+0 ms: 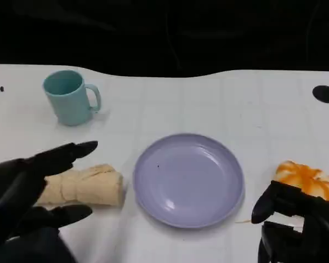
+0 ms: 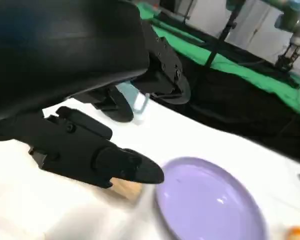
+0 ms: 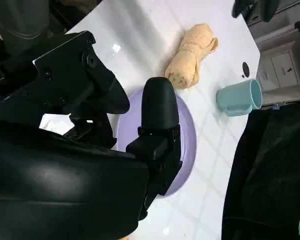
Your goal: Grasp the towel on the left side of the plate with the left hand and place it into the plate.
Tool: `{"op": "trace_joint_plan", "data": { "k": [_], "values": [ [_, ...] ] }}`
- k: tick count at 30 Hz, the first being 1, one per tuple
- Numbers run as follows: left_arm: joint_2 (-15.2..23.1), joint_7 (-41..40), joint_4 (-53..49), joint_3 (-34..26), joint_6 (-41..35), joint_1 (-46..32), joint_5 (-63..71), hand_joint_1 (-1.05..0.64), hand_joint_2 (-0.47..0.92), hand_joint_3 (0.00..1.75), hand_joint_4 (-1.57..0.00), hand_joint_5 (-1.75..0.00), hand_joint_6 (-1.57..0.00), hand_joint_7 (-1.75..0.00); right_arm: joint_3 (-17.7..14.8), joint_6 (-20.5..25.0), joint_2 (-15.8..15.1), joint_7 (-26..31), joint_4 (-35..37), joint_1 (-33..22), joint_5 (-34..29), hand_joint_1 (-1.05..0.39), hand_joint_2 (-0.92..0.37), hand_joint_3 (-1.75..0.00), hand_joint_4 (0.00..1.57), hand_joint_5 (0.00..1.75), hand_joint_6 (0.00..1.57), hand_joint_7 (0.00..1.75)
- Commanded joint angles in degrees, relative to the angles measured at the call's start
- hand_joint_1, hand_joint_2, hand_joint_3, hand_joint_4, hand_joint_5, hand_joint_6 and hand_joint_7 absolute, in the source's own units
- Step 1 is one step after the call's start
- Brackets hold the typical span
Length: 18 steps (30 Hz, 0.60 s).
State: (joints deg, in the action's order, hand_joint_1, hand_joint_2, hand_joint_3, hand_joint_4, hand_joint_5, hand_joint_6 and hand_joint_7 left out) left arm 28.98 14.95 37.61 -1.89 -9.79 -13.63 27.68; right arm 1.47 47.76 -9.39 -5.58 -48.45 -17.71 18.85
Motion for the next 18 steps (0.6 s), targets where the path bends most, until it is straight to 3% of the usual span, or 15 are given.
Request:
{"op": "trace_joint_plan", "data": {
  "k": [1,12,18],
  "values": [
    [5.4,3.1,-3.5,5.4,0.3,4.9,14.8,-0.60,0.92,0.05,-0.35,-0.17,-0.32,0.00,-0.6,0.7,0.0,0.5,-1.0,-0.1,0.5,-0.05,-0.52,-1.36,0.77,1.75,0.58,1.70],
    [1.9,9.4,-18.8,16.0,-4.2,16.5,29.4,-0.56,0.88,0.00,-0.37,-0.10,-0.30,0.00,-0.5,0.0,-0.3,0.1,-1.0,-0.5,0.2,-0.05,-0.52,-1.37,0.79,1.75,0.59,1.70],
    [-1.0,4.1,-33.9,20.0,-2.5,22.3,30.3,-0.56,0.86,0.00,-0.44,-0.10,-0.34,-0.02,-0.3,-0.3,-0.3,0.2,-0.7,-0.6,-0.1,-0.07,-0.50,-1.37,0.79,1.75,0.60,1.69]
  ]
}}
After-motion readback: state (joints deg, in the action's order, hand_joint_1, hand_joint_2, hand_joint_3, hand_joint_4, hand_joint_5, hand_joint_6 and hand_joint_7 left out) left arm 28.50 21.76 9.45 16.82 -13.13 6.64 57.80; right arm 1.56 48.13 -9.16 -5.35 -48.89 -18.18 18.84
